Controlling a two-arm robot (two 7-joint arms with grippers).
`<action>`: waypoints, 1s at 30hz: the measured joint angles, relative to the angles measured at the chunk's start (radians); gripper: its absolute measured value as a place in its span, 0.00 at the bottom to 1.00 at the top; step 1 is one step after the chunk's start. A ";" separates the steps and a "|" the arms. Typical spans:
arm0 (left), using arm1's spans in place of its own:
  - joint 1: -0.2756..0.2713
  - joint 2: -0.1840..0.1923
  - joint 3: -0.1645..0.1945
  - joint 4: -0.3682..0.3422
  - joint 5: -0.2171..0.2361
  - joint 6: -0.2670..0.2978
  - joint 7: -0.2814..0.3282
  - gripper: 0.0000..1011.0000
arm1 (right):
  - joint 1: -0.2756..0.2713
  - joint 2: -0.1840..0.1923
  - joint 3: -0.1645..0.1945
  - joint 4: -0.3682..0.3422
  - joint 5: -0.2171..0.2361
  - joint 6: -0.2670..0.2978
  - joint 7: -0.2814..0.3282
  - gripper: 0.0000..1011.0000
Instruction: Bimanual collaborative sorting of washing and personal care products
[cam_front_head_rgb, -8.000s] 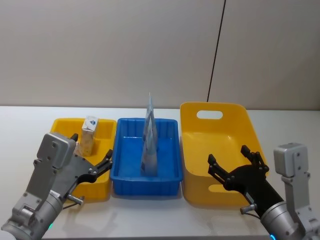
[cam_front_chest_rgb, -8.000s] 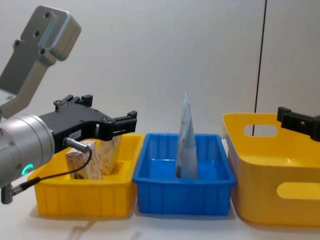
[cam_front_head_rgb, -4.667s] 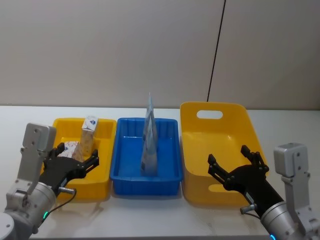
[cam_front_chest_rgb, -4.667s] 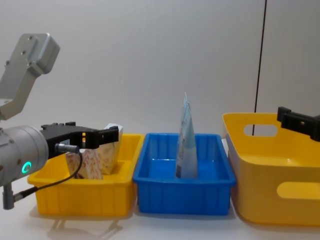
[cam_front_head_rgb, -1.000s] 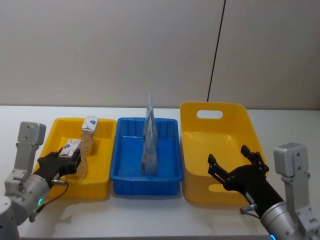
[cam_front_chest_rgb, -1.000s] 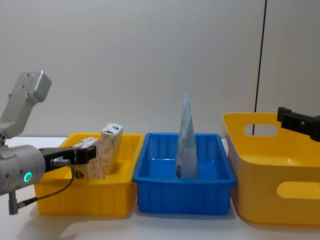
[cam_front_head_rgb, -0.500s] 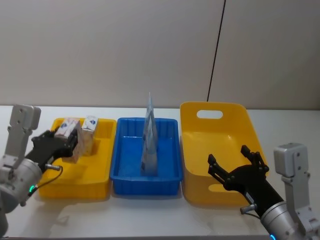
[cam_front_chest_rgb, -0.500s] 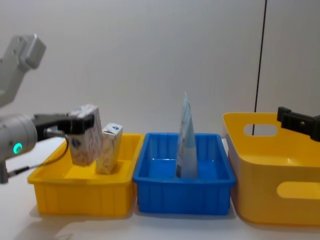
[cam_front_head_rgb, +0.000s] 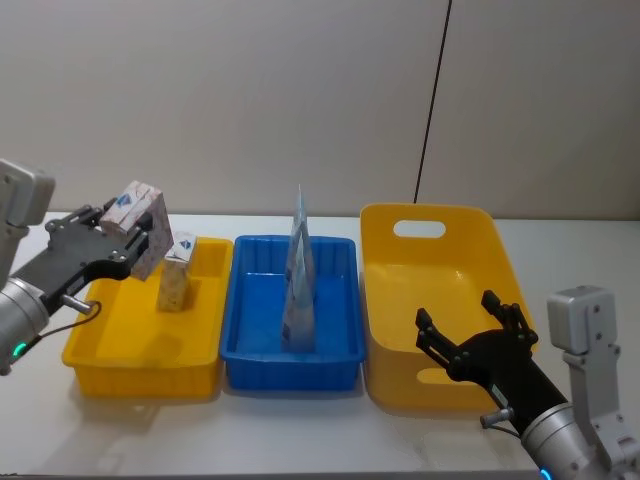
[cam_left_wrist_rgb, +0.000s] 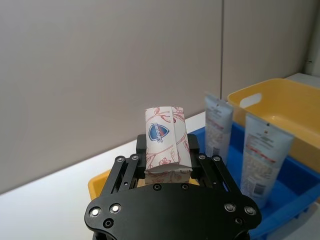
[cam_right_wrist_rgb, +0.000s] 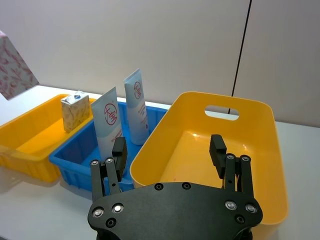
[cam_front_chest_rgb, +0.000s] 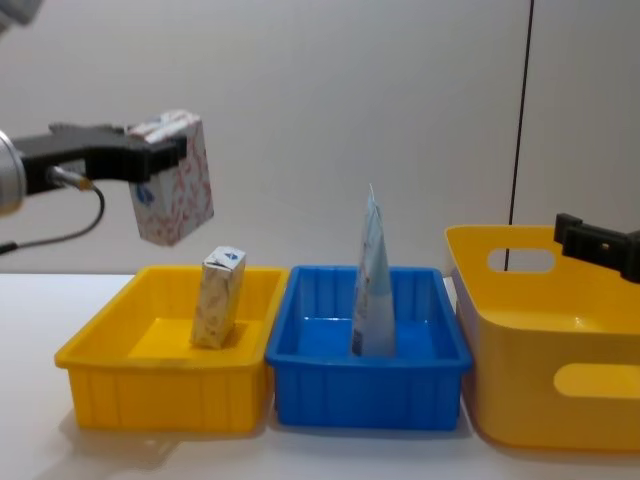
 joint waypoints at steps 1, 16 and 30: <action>0.002 0.007 -0.001 -0.008 -0.003 -0.001 -0.009 0.41 | 0.000 0.000 0.000 0.000 0.000 0.000 0.000 0.99; 0.033 0.146 -0.014 -0.147 -0.091 -0.041 -0.222 0.41 | 0.000 0.000 0.000 0.000 0.000 0.000 0.000 0.99; 0.039 0.238 -0.007 -0.200 -0.181 -0.095 -0.426 0.41 | 0.000 0.000 0.000 0.000 0.000 0.000 0.000 0.99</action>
